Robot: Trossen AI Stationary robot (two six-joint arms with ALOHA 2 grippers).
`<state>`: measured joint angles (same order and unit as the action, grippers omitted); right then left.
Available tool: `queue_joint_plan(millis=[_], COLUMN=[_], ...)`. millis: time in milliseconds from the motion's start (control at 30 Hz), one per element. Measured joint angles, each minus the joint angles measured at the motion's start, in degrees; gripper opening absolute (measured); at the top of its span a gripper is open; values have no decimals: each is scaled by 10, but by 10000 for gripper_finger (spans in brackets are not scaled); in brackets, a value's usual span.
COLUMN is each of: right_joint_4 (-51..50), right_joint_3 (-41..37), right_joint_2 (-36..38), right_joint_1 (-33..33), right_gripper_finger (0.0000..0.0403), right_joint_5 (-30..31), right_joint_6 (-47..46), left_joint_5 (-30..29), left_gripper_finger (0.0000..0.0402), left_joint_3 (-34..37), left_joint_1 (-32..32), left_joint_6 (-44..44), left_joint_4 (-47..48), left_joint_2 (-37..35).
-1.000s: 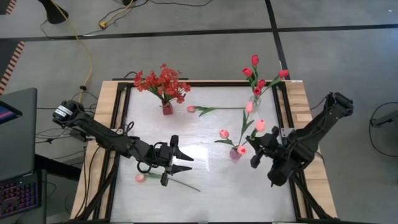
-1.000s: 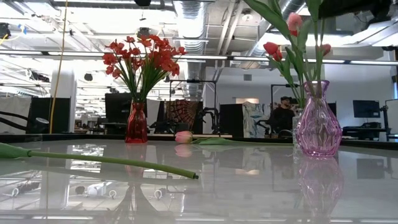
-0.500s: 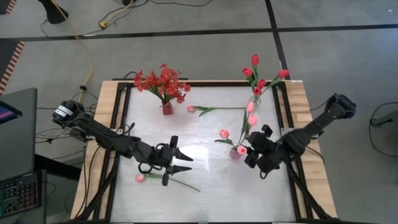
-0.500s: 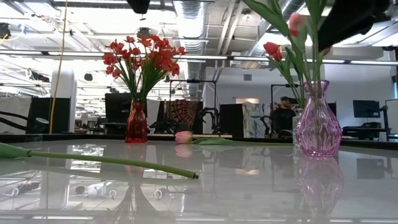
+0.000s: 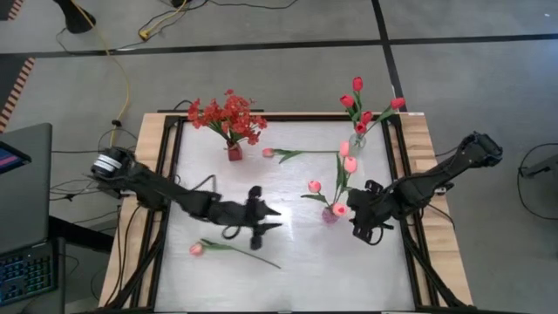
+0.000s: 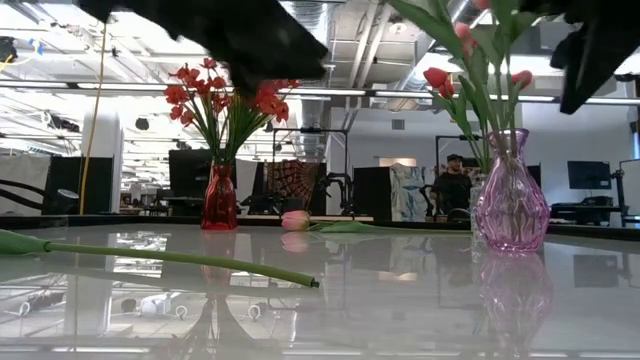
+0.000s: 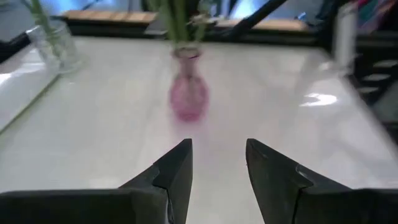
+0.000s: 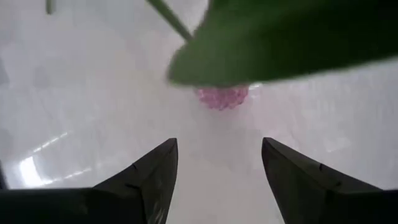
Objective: Sort flowers into vase by color
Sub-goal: Put the pink tulip into the purple flower vase
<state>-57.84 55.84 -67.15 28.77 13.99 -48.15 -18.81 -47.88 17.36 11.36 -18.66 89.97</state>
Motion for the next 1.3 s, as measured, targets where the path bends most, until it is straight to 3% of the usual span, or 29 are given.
queue_joint_plan(millis=[200,433,633,833,1033,1300], right_joint_4=[-16,-37,-40,-58,-67,-81], right_joint_3=[0,0,0,0,0,0], right_joint_2=[13,13,13,13,13,13], right_joint_1=[48,140,221,259,262,264], right_gripper_finger=[260,260,260,260,260,260], right_joint_5=[3,11,71,105,104,93], right_joint_6=[-48,-134,-219,-262,-269,-253], left_joint_5=[-9,21,10,-11,12,133], left_gripper_finger=[137,137,137,137,137,137], left_joint_3=[-86,-187,-309,-410,-471,-496], left_joint_1=[-93,-195,-244,-268,-315,-345], left_joint_6=[-57,-134,-162,-261,-289,-257], left_joint_4=[39,68,145,212,245,262], left_joint_2=[88,186,282,362,415,423])
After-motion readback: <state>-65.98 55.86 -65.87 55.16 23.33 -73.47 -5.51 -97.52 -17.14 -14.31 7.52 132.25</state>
